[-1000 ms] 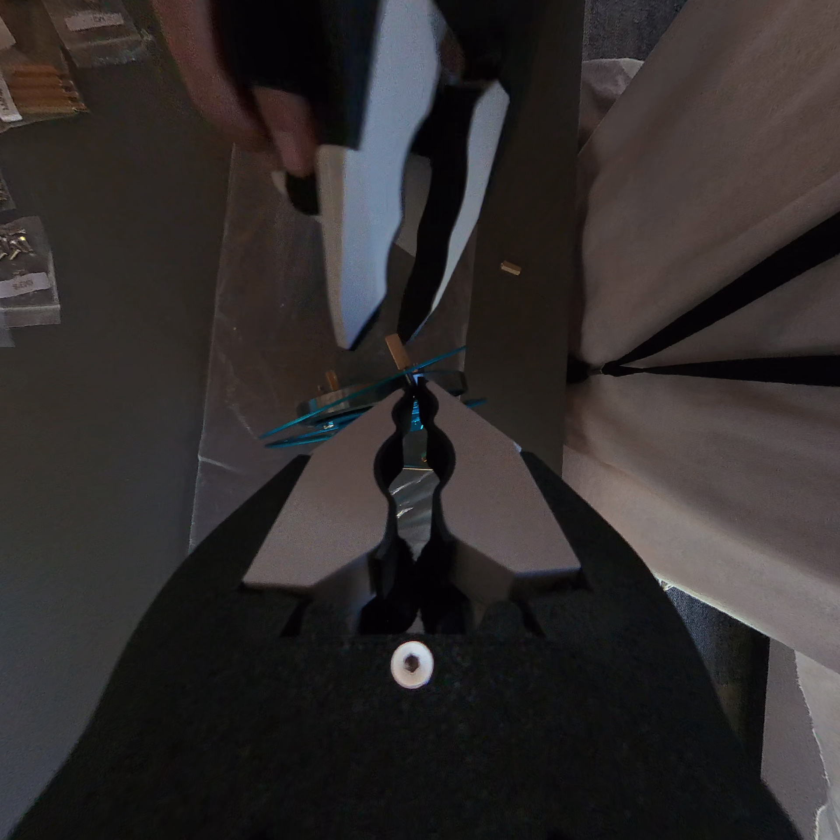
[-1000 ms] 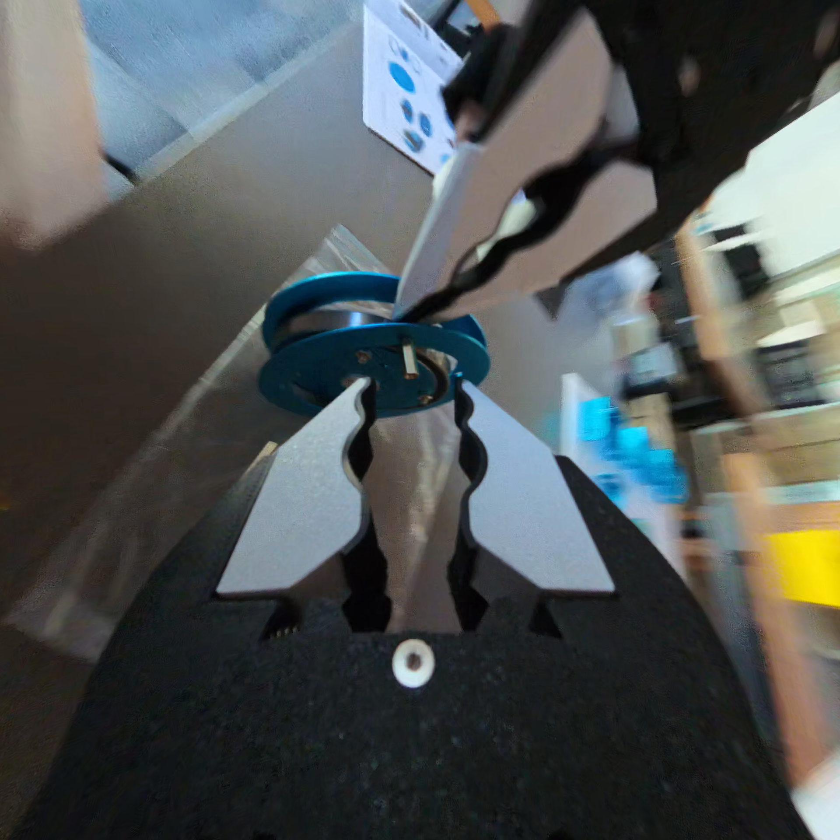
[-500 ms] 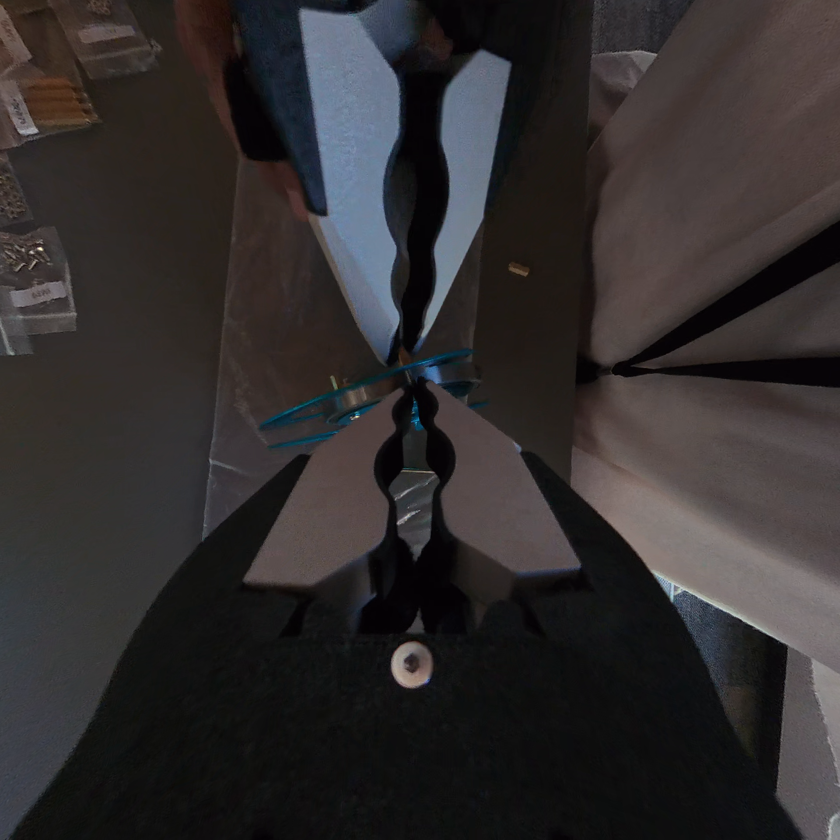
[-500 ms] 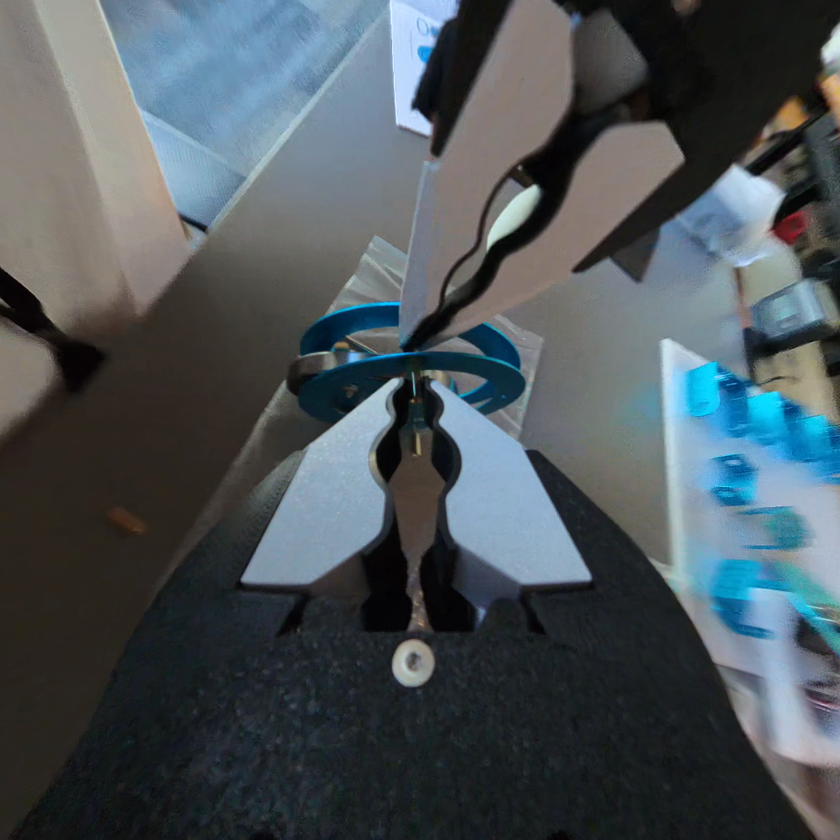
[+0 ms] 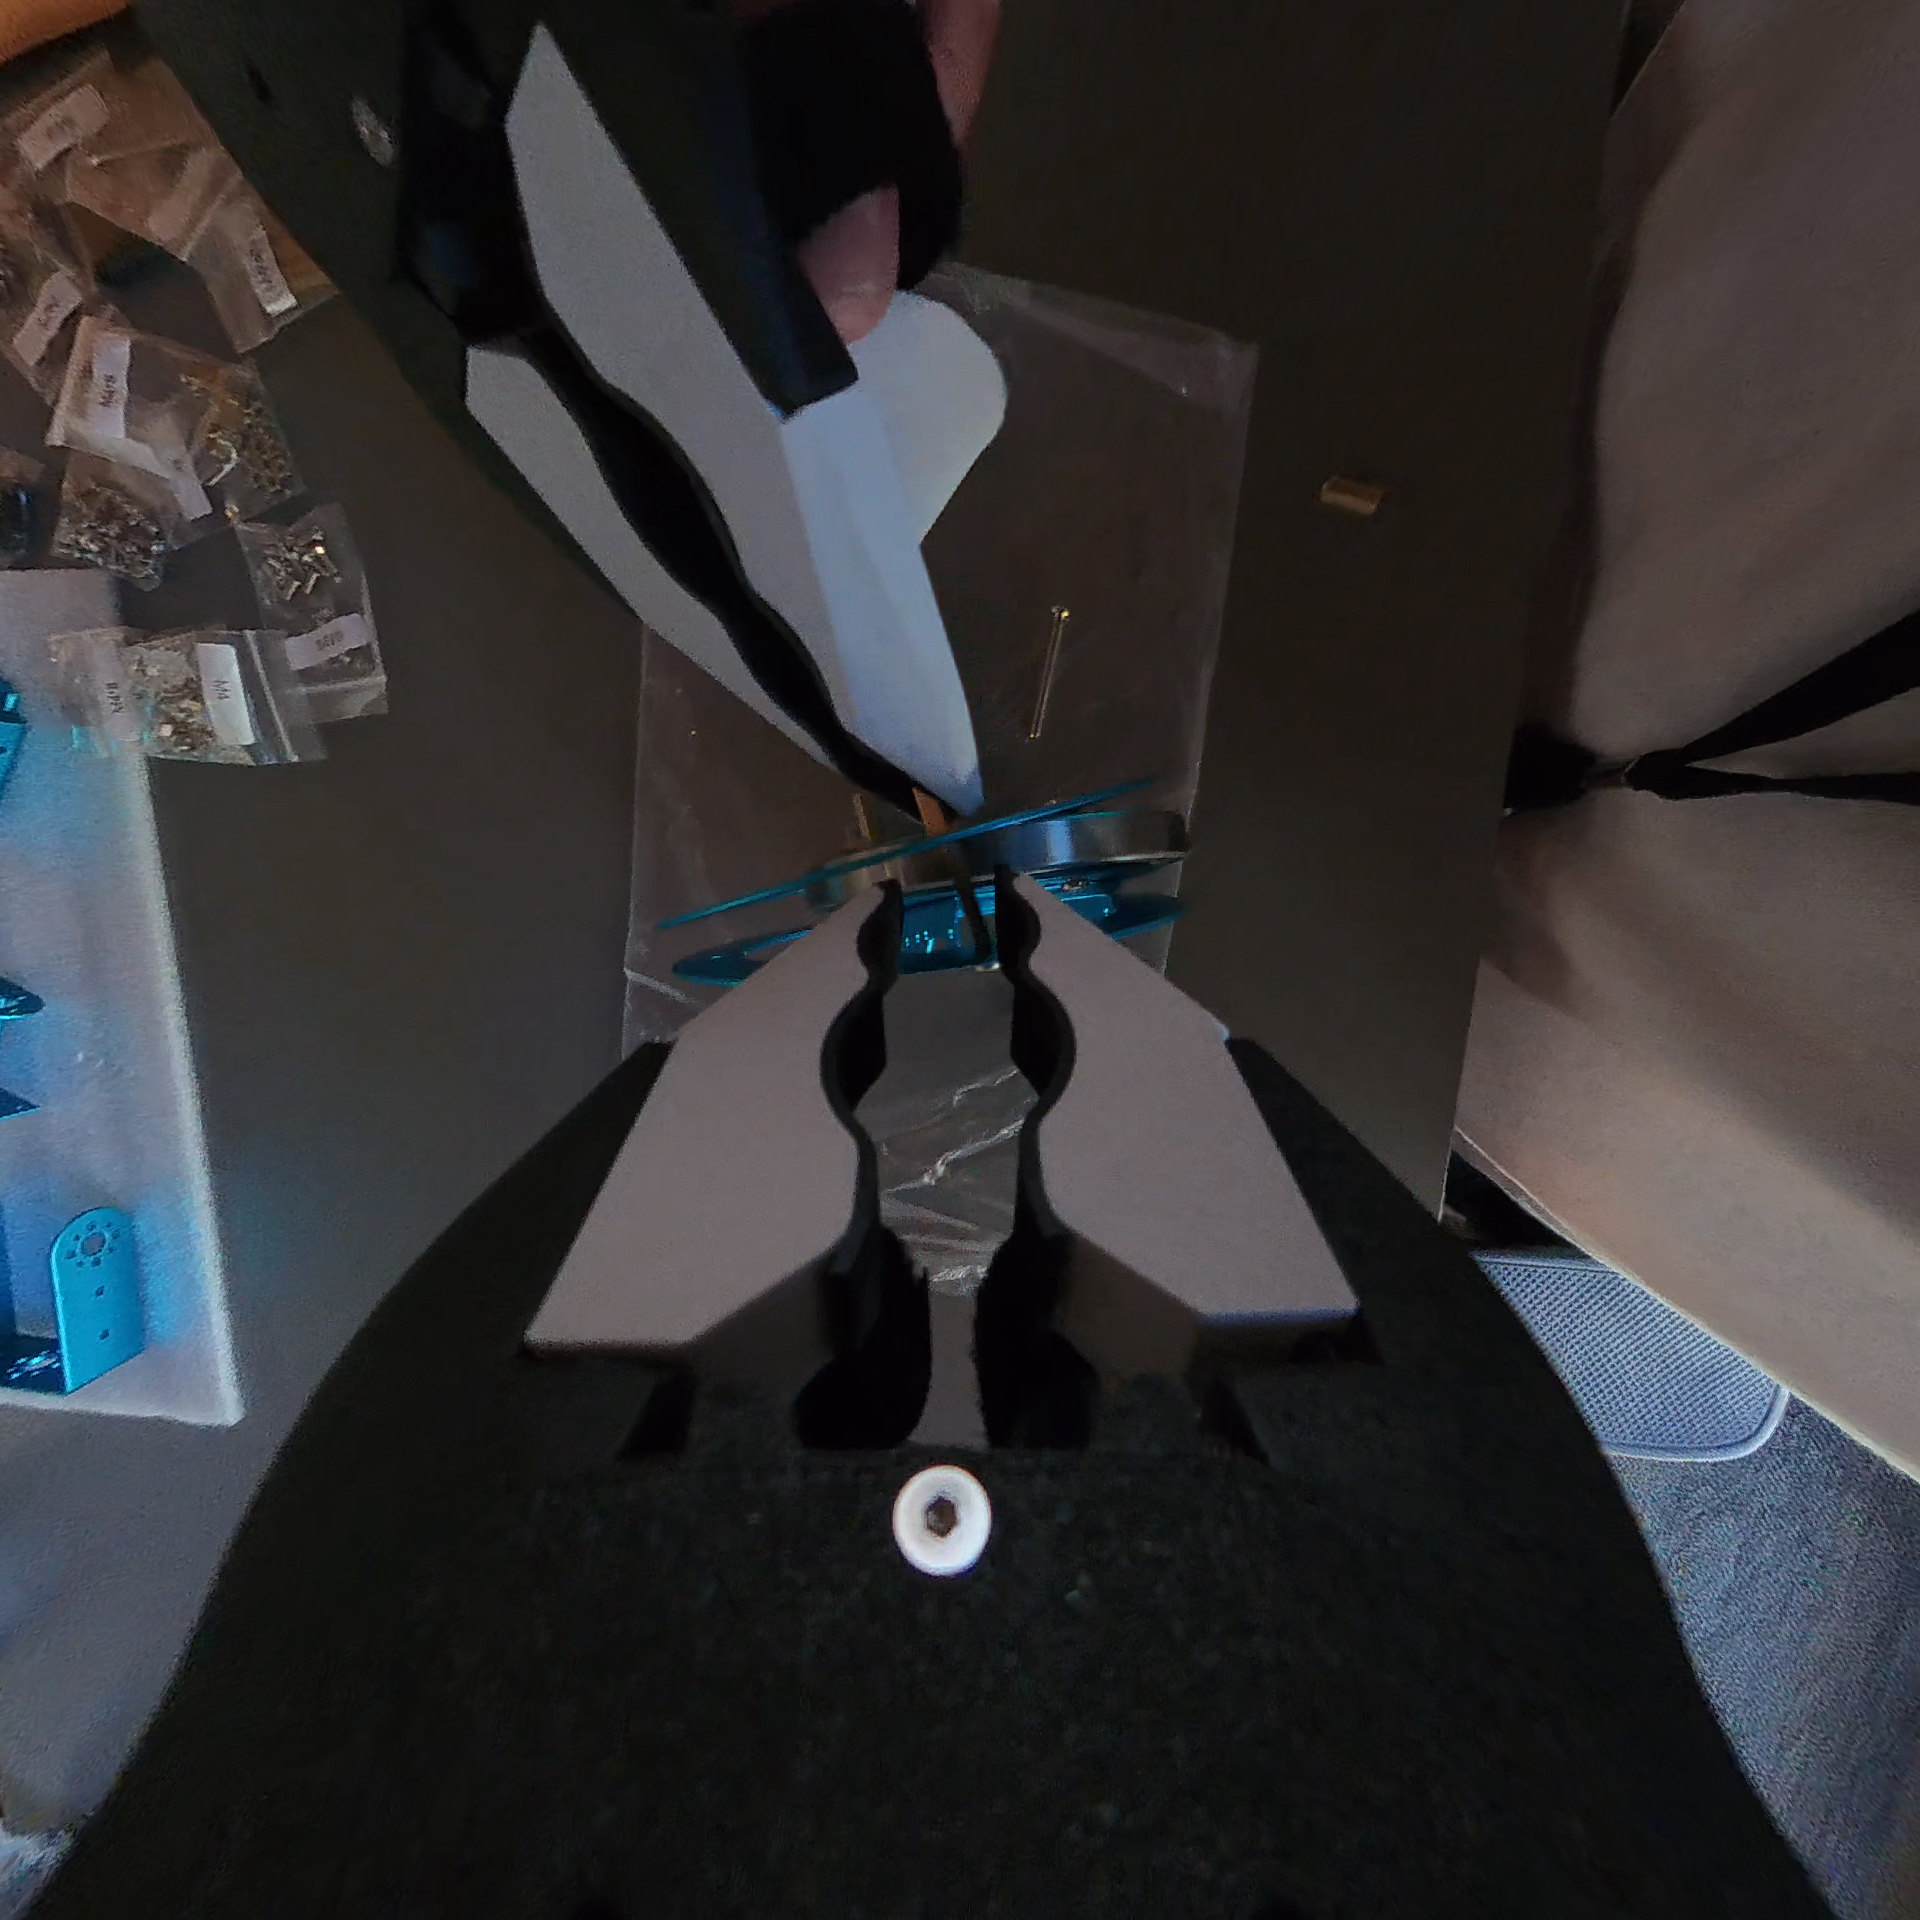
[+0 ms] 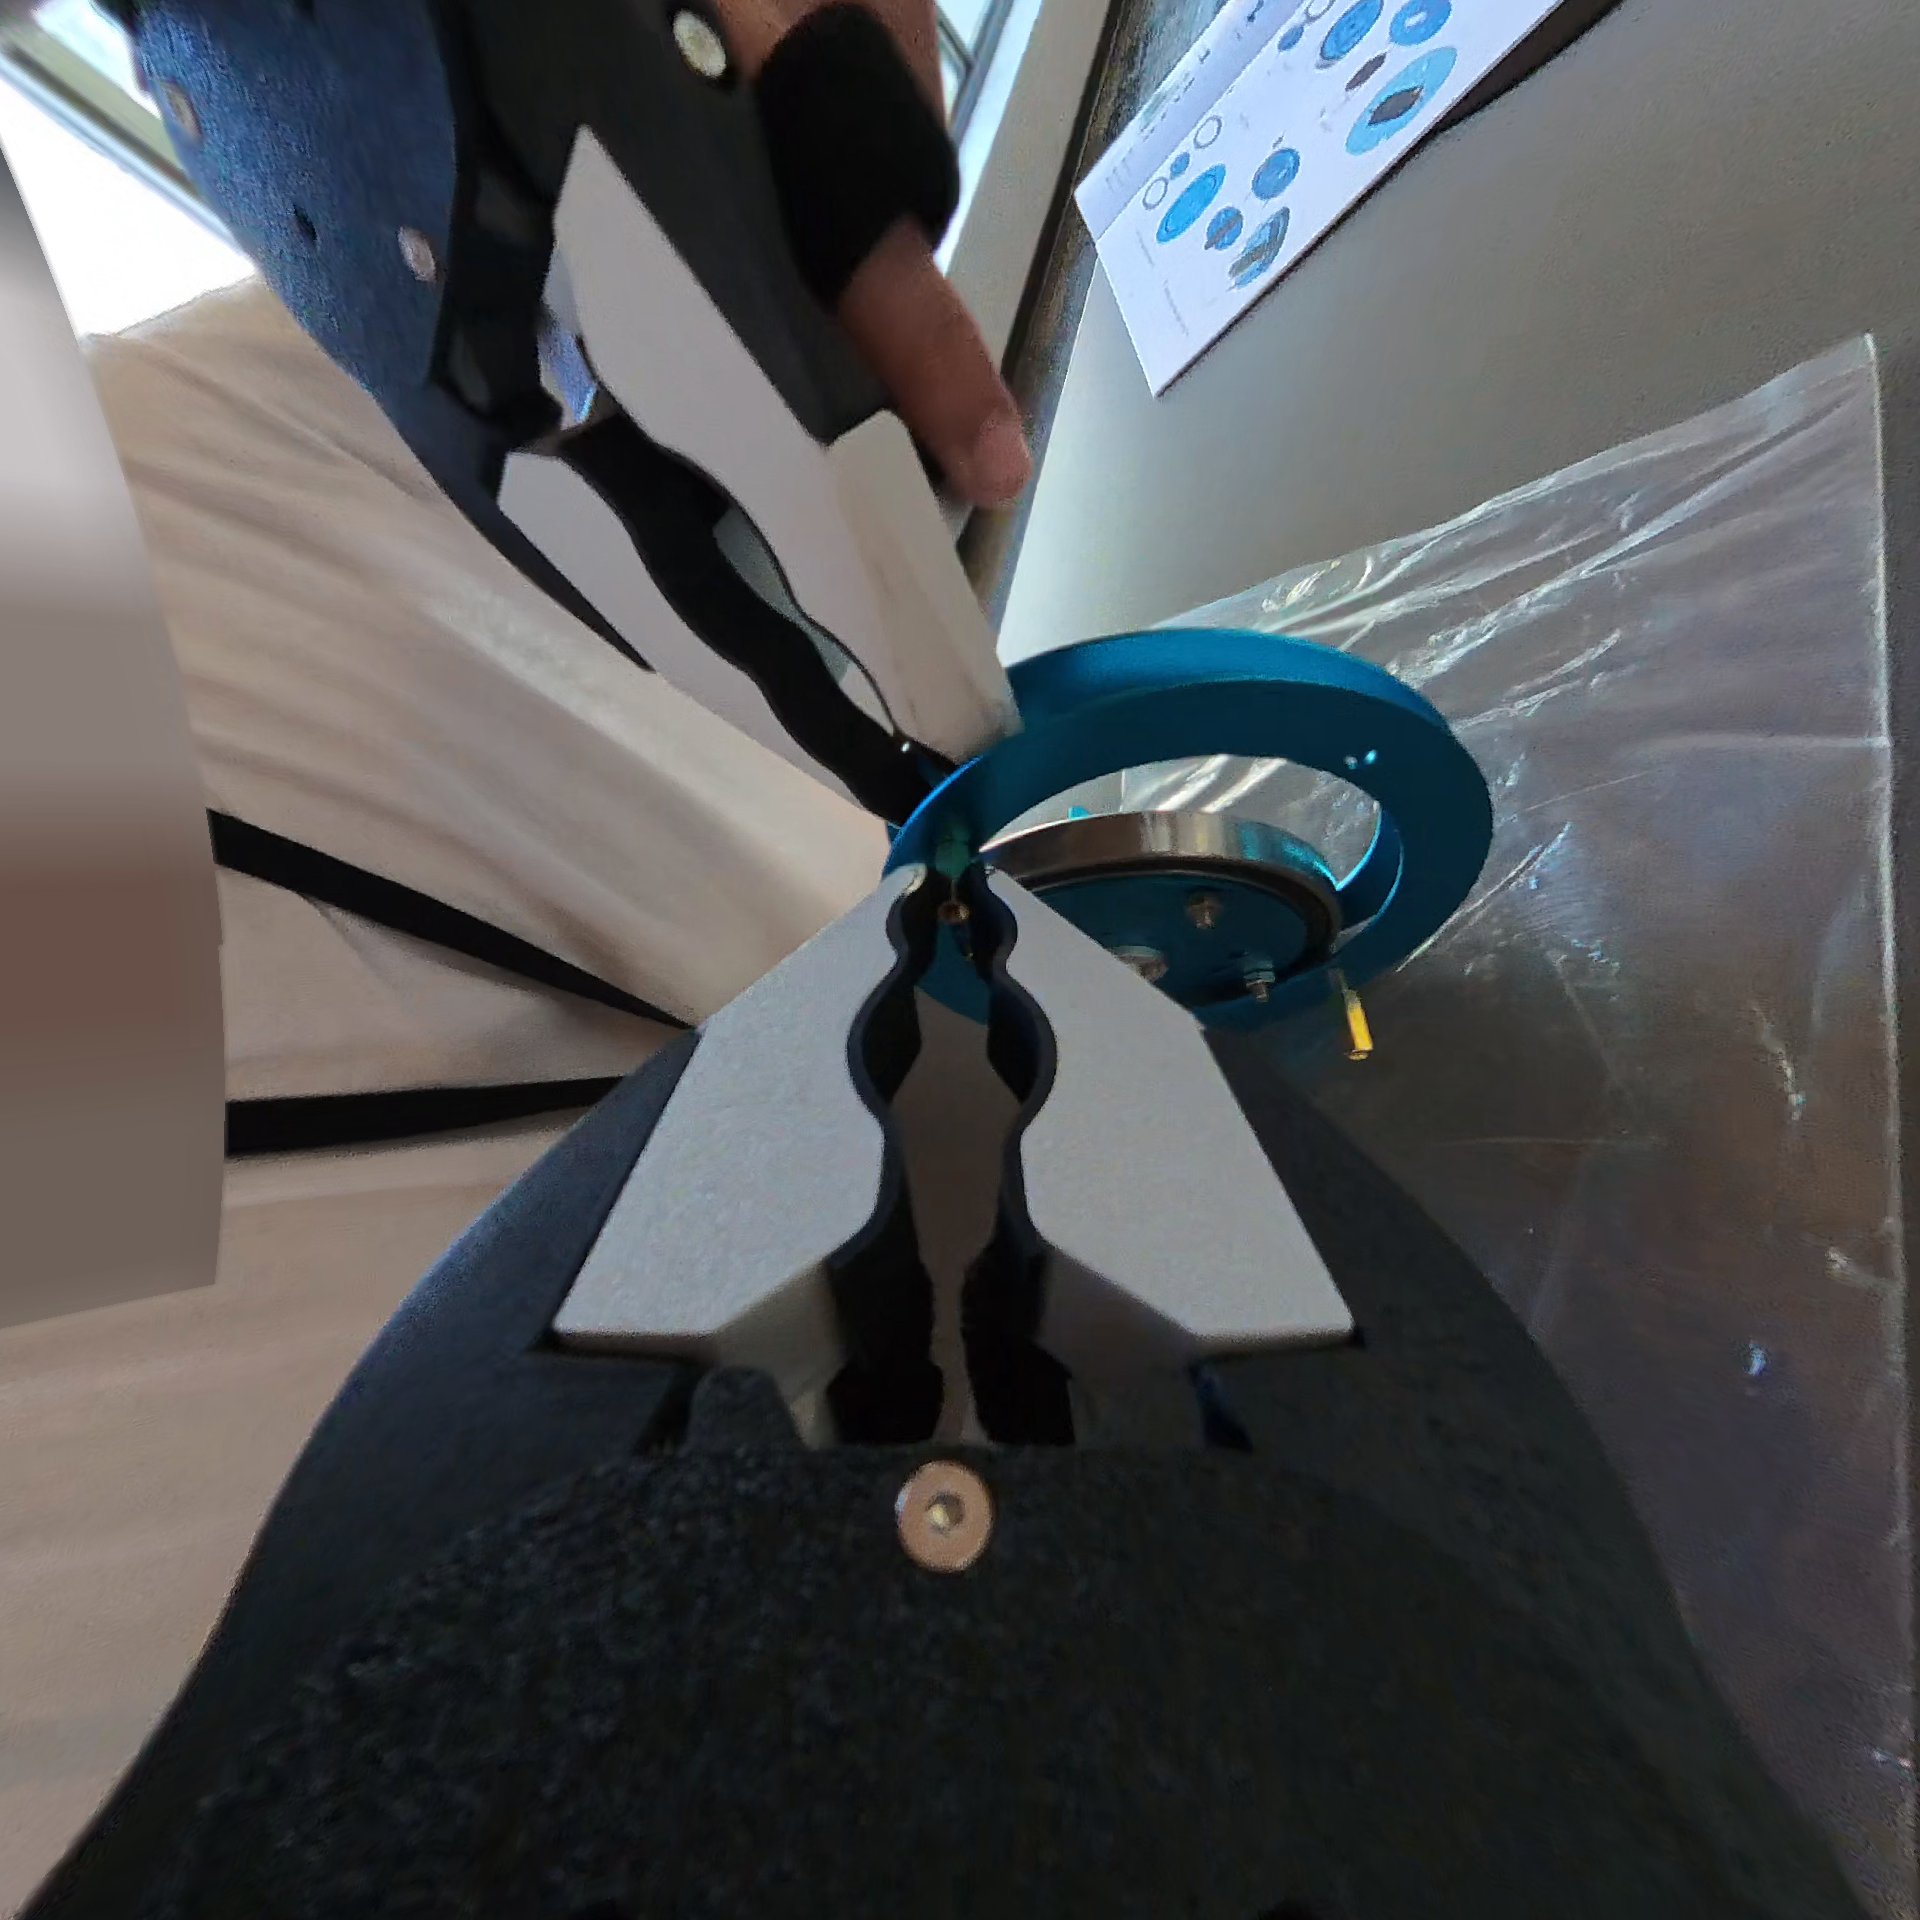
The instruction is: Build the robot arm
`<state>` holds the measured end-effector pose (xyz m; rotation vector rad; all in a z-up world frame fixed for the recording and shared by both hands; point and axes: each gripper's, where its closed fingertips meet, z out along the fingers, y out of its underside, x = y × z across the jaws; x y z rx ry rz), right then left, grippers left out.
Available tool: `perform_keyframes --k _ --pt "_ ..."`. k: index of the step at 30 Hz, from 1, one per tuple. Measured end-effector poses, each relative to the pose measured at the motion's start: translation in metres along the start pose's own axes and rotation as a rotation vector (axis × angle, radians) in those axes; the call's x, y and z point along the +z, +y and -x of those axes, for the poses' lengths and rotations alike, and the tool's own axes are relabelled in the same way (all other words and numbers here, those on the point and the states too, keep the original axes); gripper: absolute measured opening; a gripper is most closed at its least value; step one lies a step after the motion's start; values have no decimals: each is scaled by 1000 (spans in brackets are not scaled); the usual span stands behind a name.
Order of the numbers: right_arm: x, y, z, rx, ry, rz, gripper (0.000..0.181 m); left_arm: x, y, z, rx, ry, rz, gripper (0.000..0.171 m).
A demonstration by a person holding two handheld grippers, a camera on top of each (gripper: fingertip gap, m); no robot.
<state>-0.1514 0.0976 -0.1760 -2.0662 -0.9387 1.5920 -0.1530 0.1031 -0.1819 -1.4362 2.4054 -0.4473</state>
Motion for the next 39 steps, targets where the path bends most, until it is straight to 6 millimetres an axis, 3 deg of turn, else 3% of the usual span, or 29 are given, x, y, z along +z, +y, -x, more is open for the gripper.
perform_keyframes --k 4,6,9,11,14,15,17,19,24,26,28,30,36,38,39 --pt "1 -2 -1 -19 7 -33 4 4 0 -2 -6 -2 13 5" --pt "0 -4 -4 -154 88 -45 4 4 1 2 -2 -40 23 4" --pt "-1 -2 -5 -573 283 -24 9 4 3 3 30 -70 29 3" --pt "-5 -7 -5 -891 457 -53 29 4 3 1 30 -61 29 3" --pt "-14 -8 -7 -1235 756 -5 19 3 3 0 14 -44 18 2" --pt "-11 -4 -9 -1310 807 49 24 3 3 -2 6 -28 16 3" --pt "-6 -3 -13 -1414 909 123 34 3 2 -4 -7 -9 9 2" --pt "-1 -2 -11 -1507 957 151 33 3 2 -3 -8 -6 9 2" --pt "-3 -9 -8 -1622 1058 144 6 4 2 0 -17 -10 10 3" --pt "-5 -11 -10 -1596 1068 166 5 4 2 1 -23 -11 11 2" --pt "-6 -12 -12 -1440 1012 149 5 4 2 3 -20 -22 10 2" --pt "-5 -10 -14 -1173 861 107 4 4 1 4 -18 -30 9 2" --pt "0 -3 -4 31 109 -66 4 5 0 2 -9 -47 10 2" --pt "0 -3 -2 188 -23 -88 4 5 0 2 -10 -45 13 2" --pt "0 -4 -3 117 -2 -100 4 5 0 4 -7 -55 16 2"
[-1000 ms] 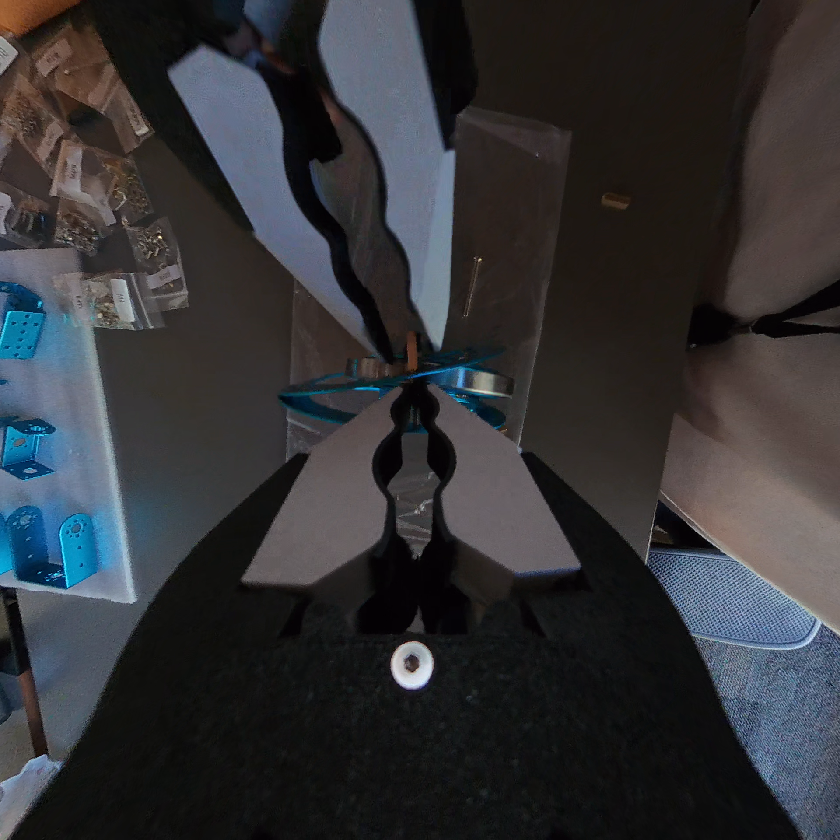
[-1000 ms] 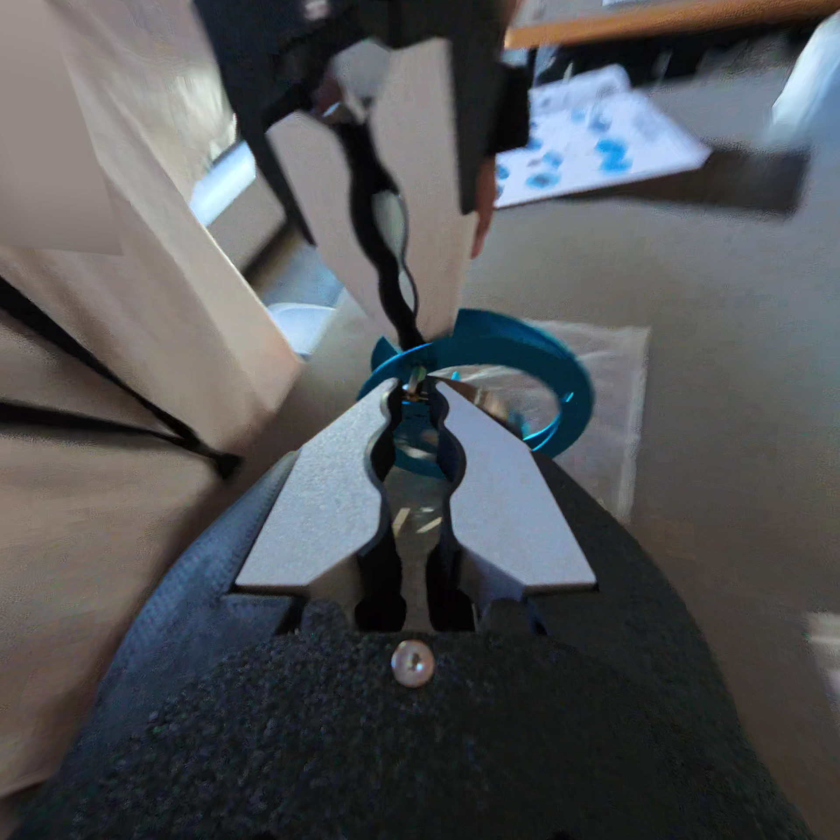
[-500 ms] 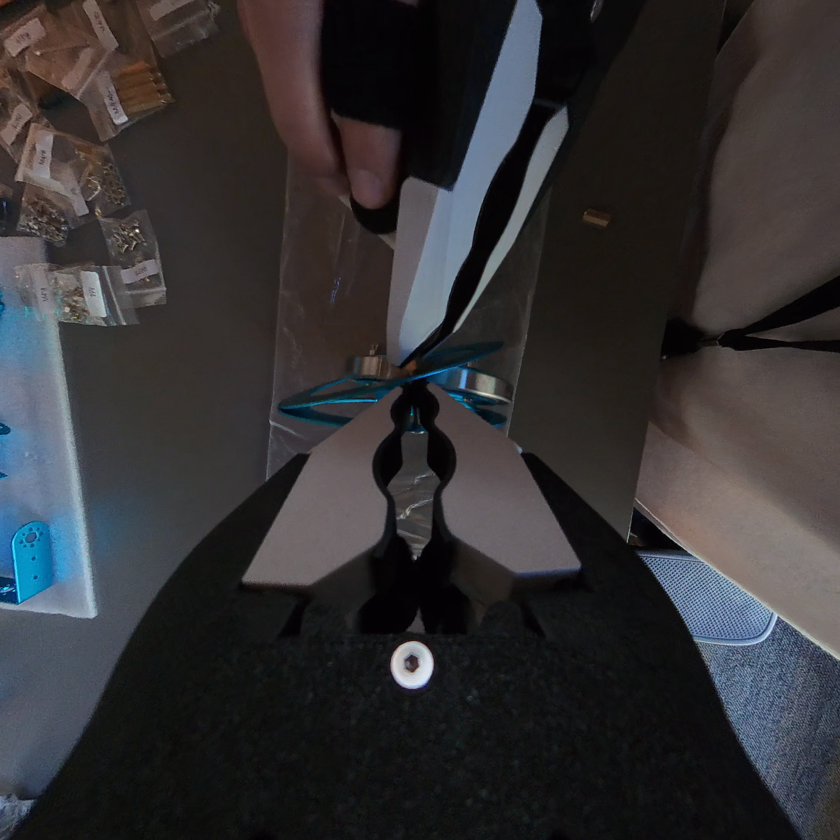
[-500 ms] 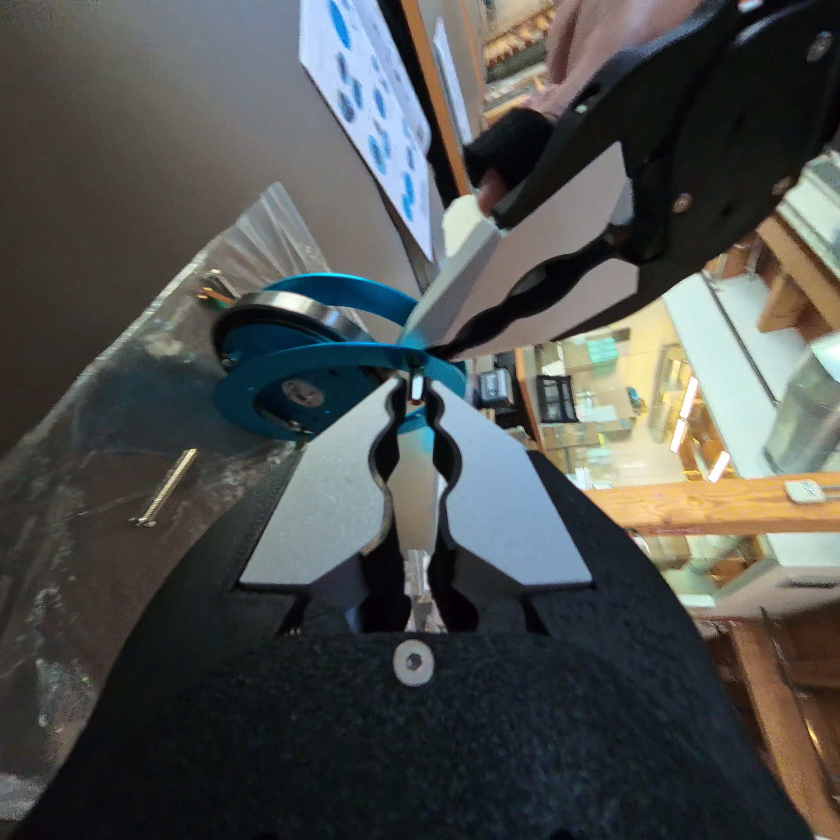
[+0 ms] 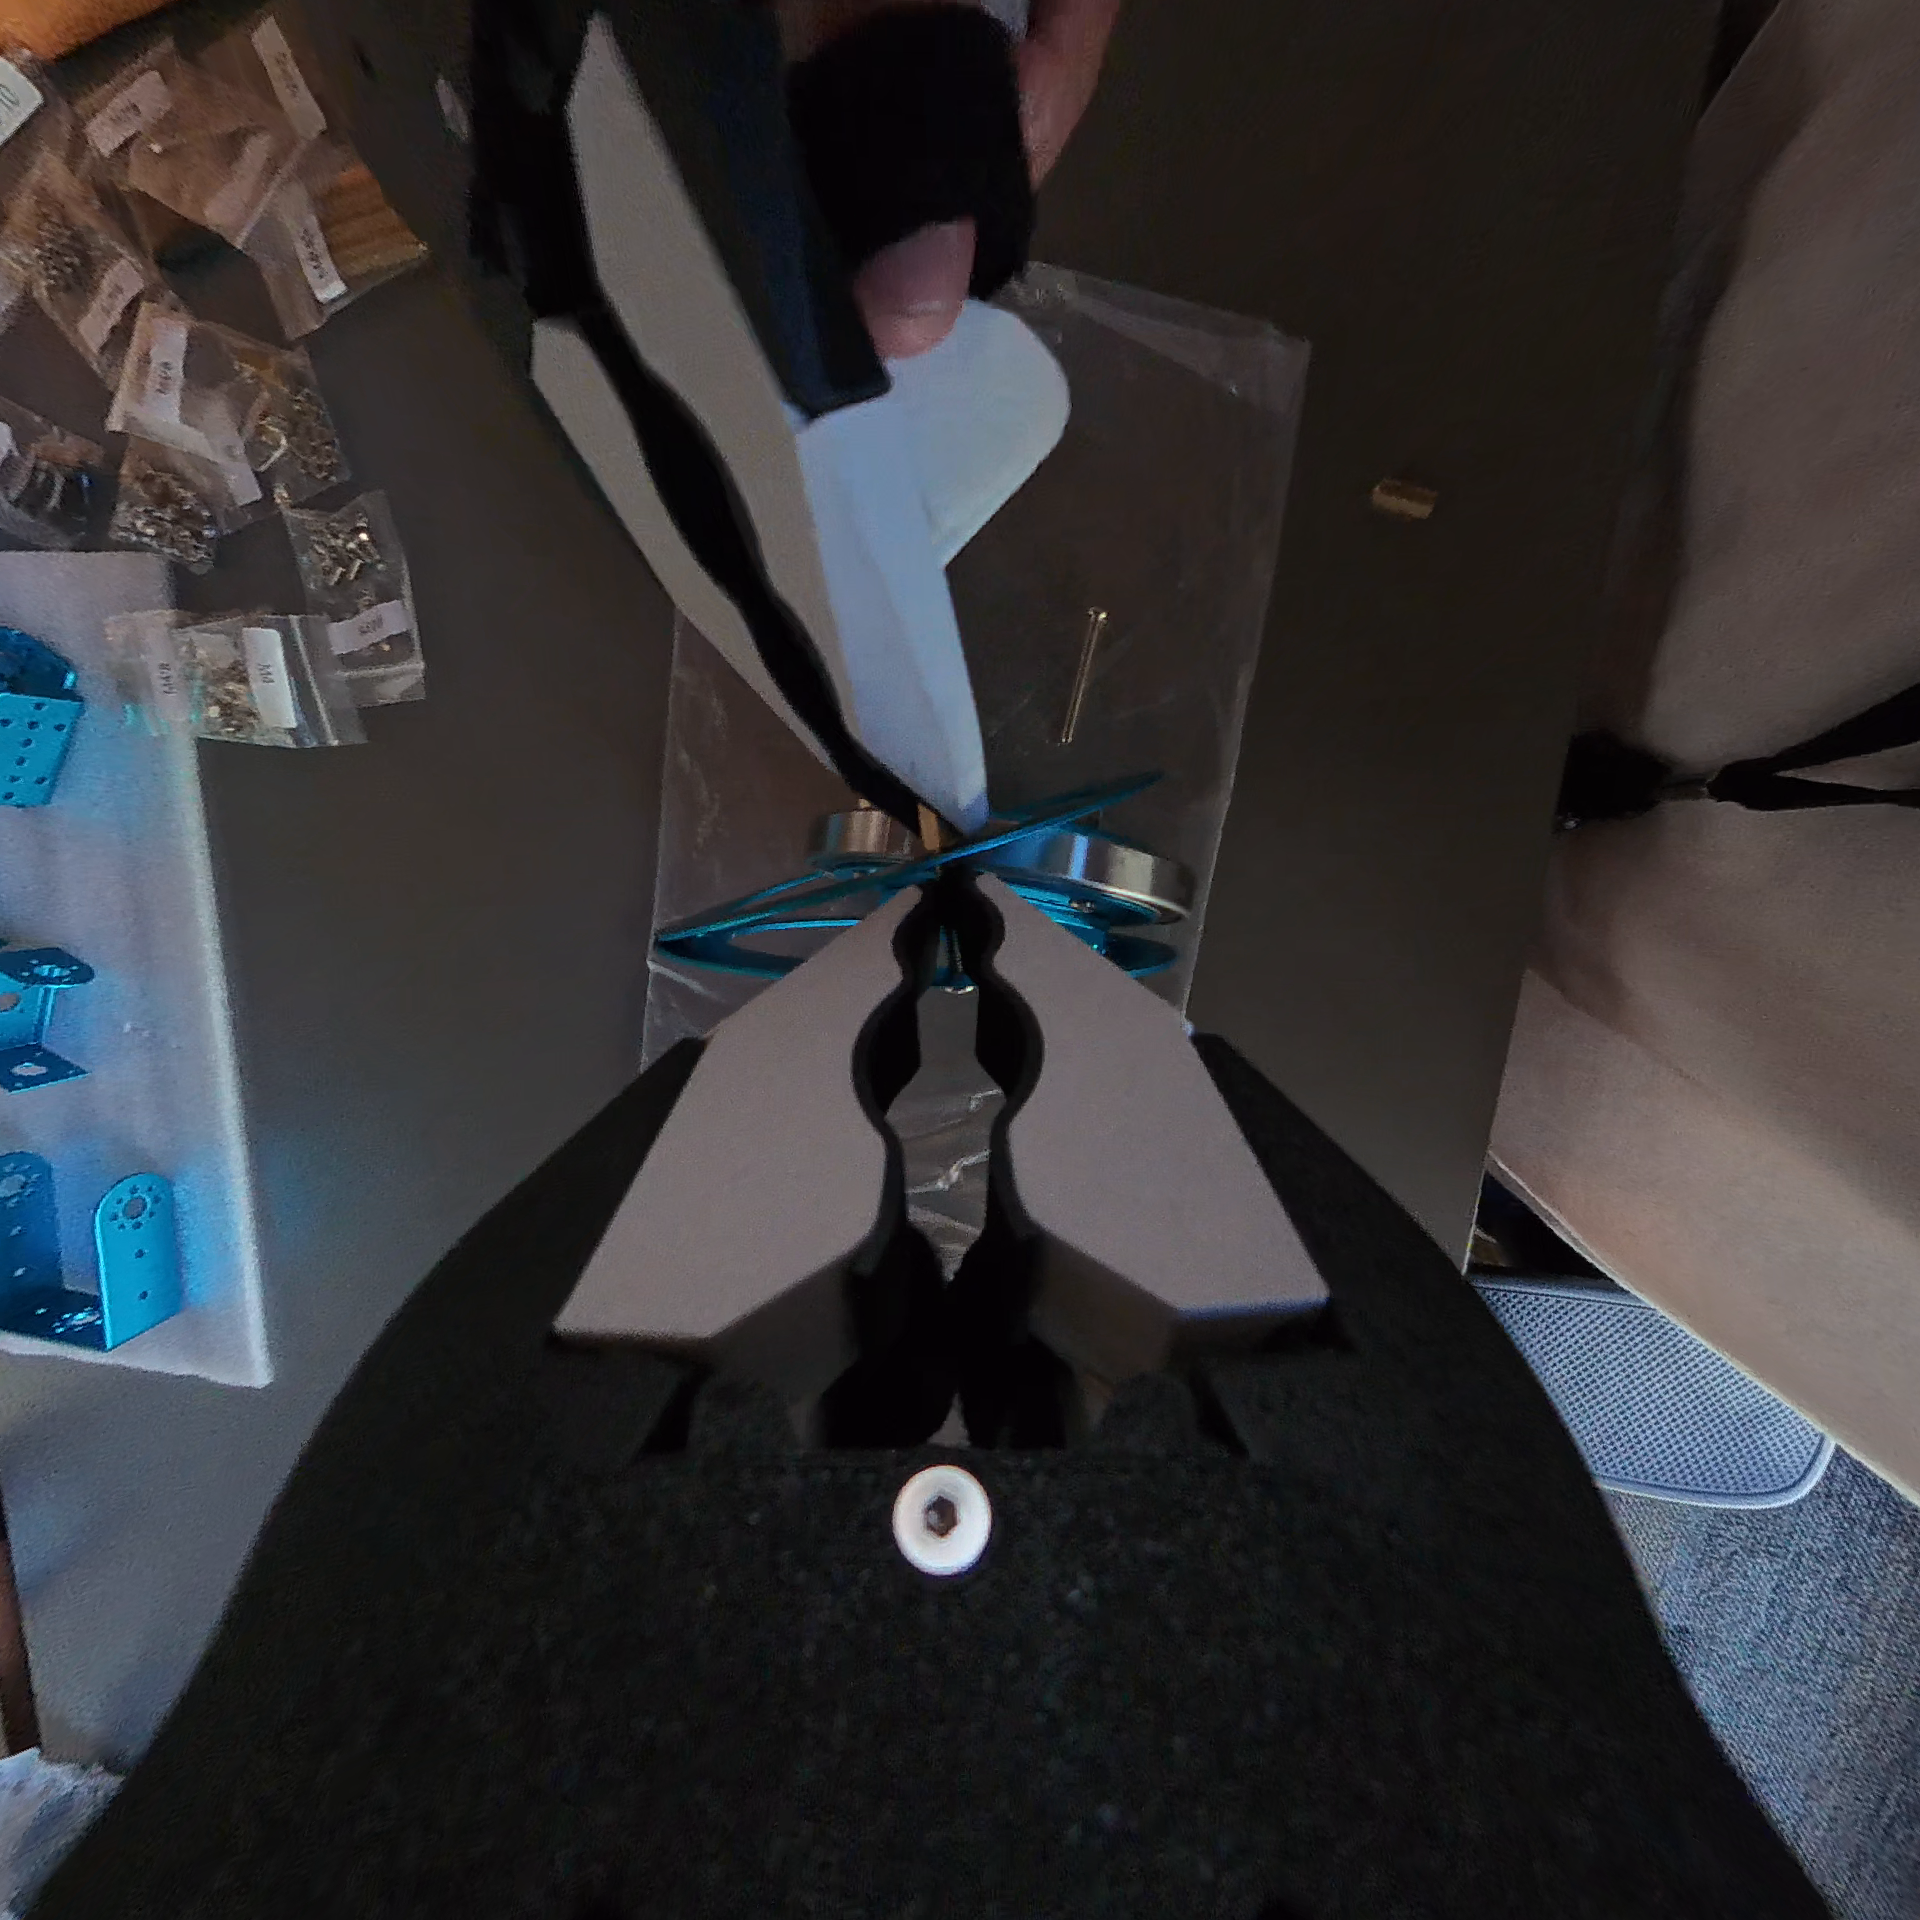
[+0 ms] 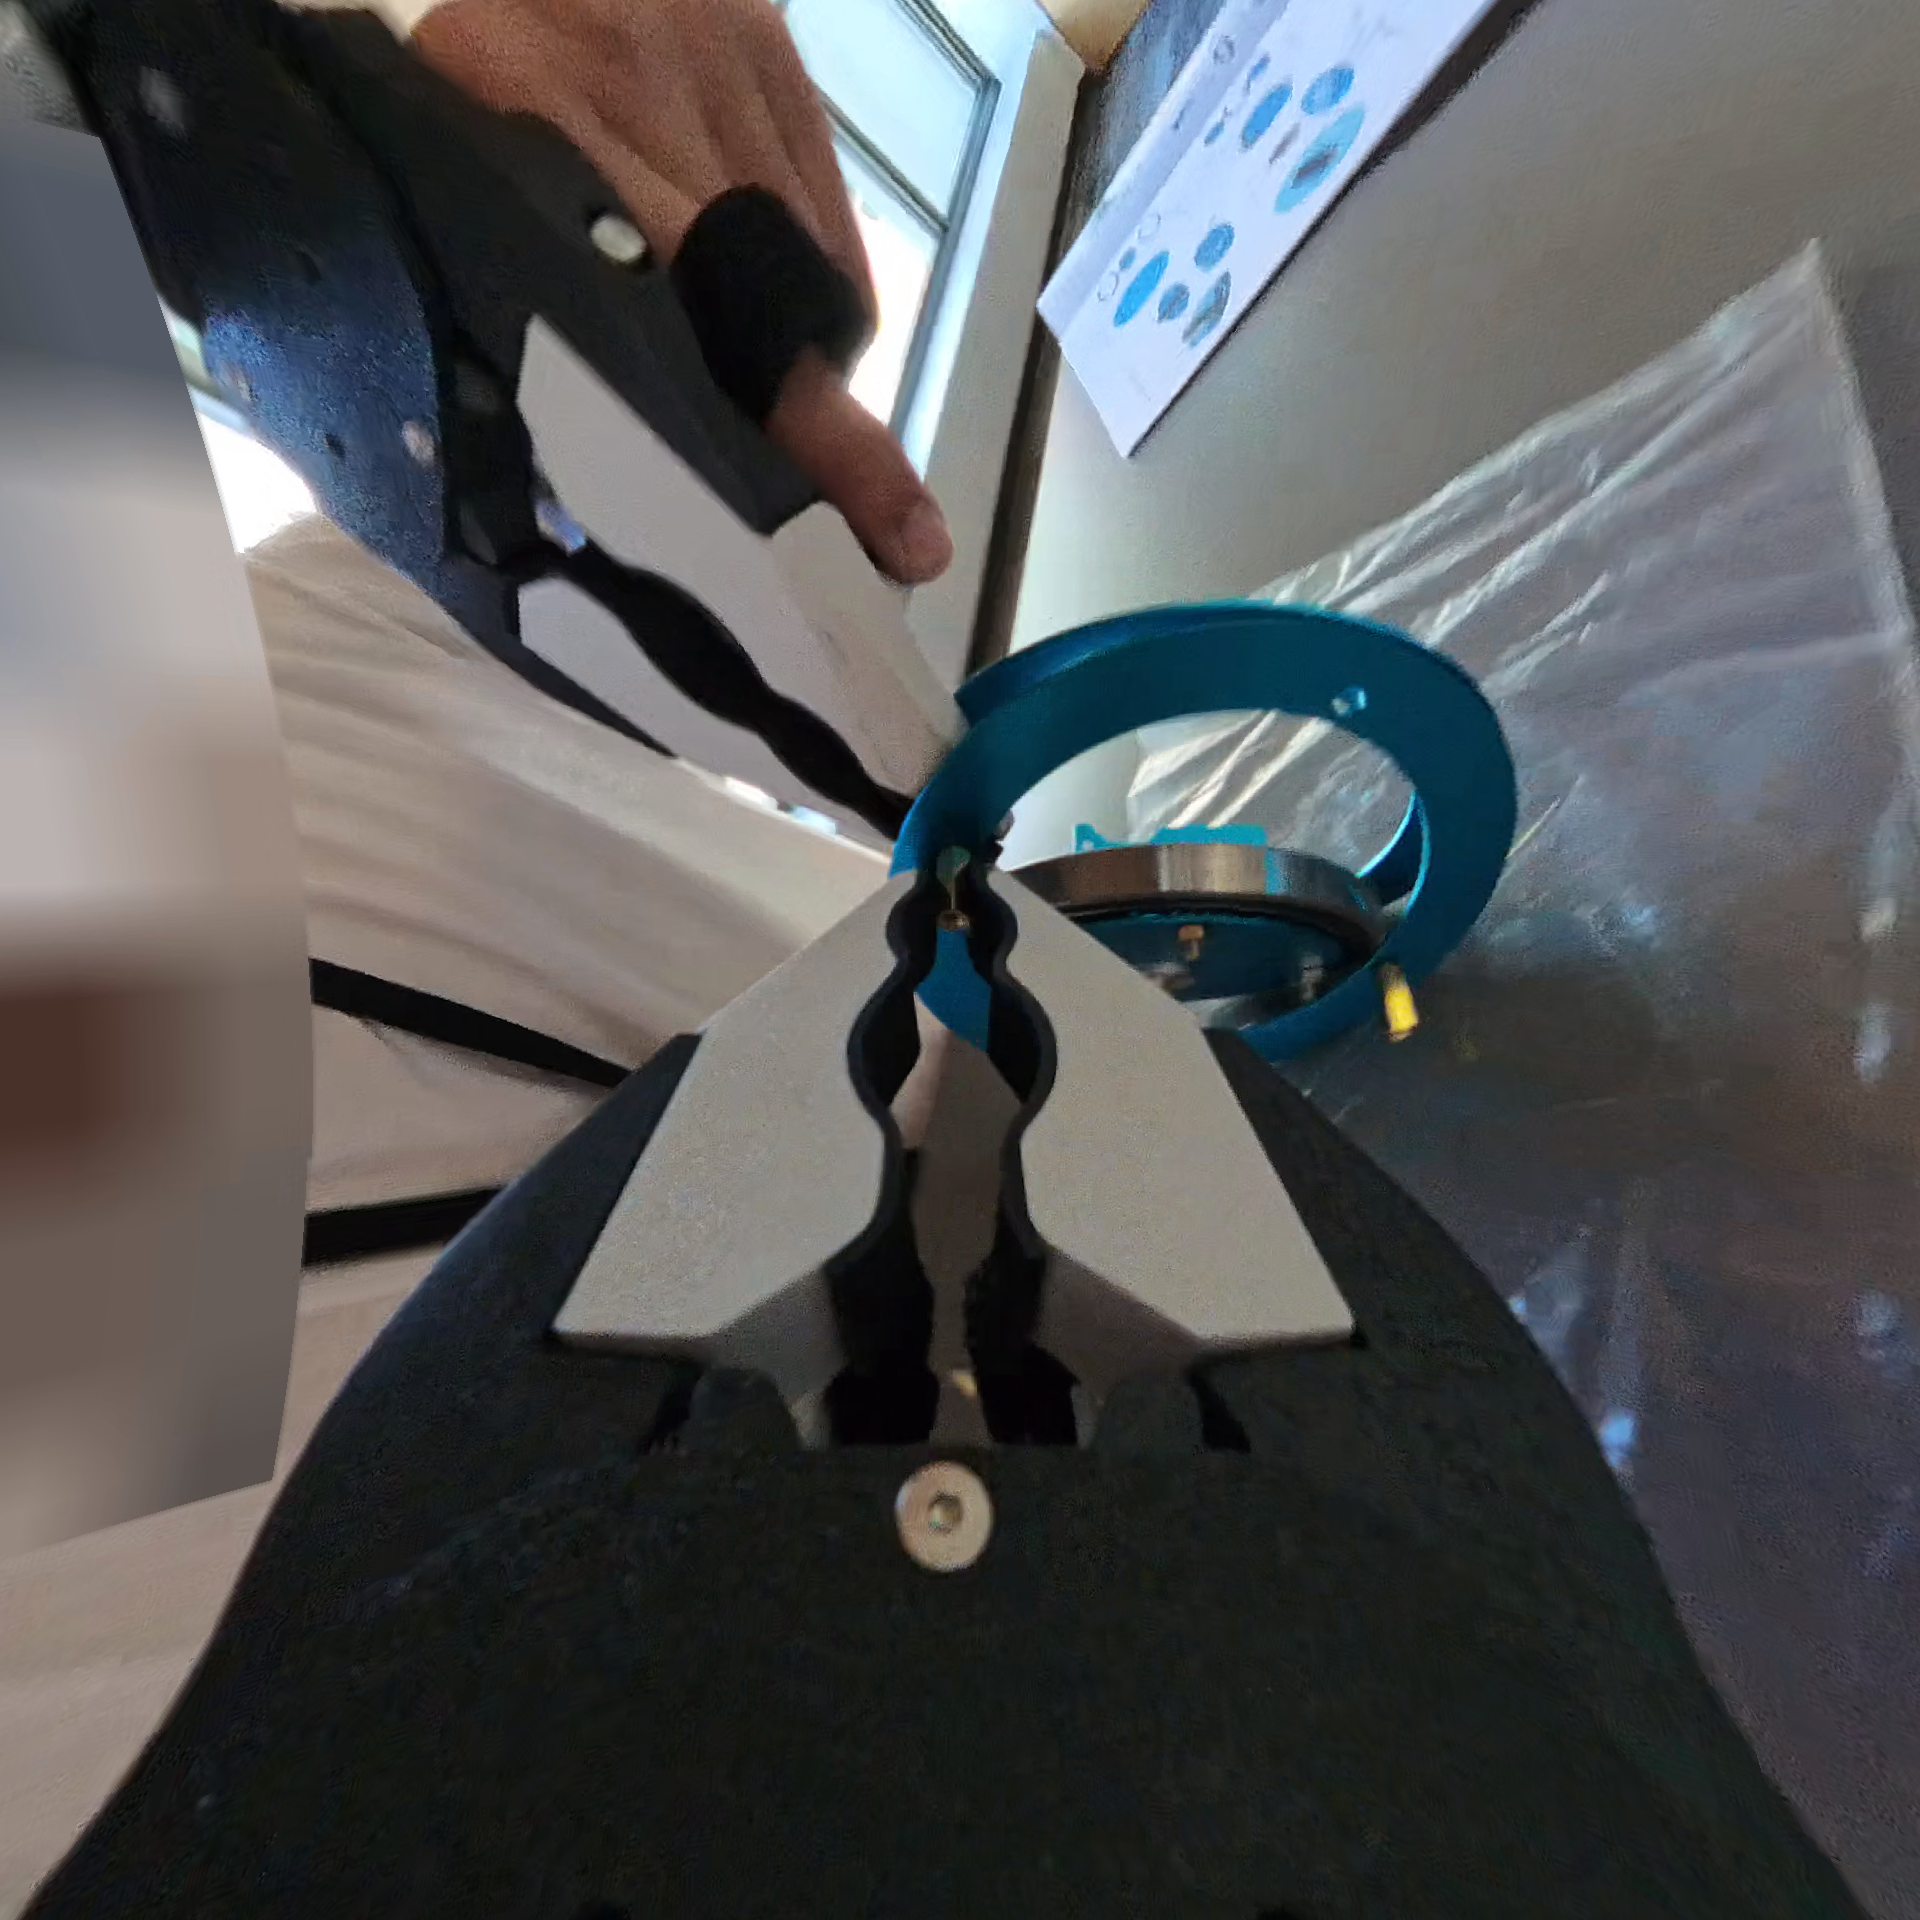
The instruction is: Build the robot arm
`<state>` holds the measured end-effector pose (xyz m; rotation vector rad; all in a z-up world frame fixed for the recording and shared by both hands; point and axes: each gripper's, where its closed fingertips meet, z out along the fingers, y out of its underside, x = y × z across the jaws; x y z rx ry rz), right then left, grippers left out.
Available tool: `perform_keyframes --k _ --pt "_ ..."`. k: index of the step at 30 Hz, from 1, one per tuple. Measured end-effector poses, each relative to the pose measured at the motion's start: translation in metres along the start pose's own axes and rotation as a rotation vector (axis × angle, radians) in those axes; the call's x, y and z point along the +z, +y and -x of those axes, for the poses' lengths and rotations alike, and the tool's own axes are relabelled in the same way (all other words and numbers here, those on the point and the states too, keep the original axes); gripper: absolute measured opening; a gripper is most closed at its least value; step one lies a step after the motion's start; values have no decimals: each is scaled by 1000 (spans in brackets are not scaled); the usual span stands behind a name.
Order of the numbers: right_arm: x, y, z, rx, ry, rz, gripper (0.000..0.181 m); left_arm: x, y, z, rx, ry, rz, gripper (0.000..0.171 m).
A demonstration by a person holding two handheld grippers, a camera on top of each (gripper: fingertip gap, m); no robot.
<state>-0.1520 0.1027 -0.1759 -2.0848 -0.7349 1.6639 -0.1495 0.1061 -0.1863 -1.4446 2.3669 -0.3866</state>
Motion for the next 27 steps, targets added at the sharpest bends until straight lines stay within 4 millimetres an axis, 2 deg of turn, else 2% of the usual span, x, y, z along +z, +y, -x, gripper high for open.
perform_keyframes --k 2,5,7,9,12,15,16,17,19,24,25,26,27 --pt "0 -1 -2 -317 150 5 5 -1 1 1 -8 3 -4 2" --pt "-8 -6 -10 -932 547 49 26 -1 2 0 -15 16 -8 2" --pt "-10 -8 -11 -1251 765 94 26 -1 2 -1 -19 23 -11 2" --pt "-6 -5 -16 -1452 903 183 25 -1 1 -2 -23 31 -17 2" --pt "0 -6 -12 -1580 982 202 20 -2 2 -1 -26 30 -12 2" --pt "-3 -8 -16 -1560 1030 250 9 -2 3 0 -29 34 -11 2" --pt "-2 -6 -16 -1503 999 264 5 -2 3 -3 -30 51 -11 2" --pt "-2 -5 -17 -1388 948 256 4 -1 3 -4 -26 50 -12 2" --pt "-1 -2 -16 -1081 741 199 3 -1 2 -3 -15 26 -13 2" --pt "2 2 -2 -134 133 60 4 -1 0 -1 -15 14 -18 2" --pt "2 2 0 6 35 40 3 -1 -1 -1 -20 16 -20 2" --pt "2 2 0 74 -23 20 4 0 0 -1 -19 15 -16 2" --pt "3 2 -1 62 -34 4 4 0 1 0 -18 10 -12 2"
